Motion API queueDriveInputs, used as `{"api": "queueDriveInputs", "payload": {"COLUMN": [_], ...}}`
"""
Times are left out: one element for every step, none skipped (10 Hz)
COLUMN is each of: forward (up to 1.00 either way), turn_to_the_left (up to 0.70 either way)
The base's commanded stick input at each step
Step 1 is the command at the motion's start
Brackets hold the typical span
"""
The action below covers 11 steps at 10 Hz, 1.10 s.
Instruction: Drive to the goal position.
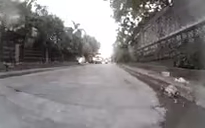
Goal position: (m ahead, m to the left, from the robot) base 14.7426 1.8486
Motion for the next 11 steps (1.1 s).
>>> {"api": "queueDriveInputs", "payload": {"forward": [1.00,1.00,1.00,1.00,1.00,1.00,1.00,1.00,1.00,1.00,1.00], "turn_to_the_left": [0.00,0.00,0.00,0.00,0.00,0.00,0.00,0.00,0.00,0.00,0.00]}}
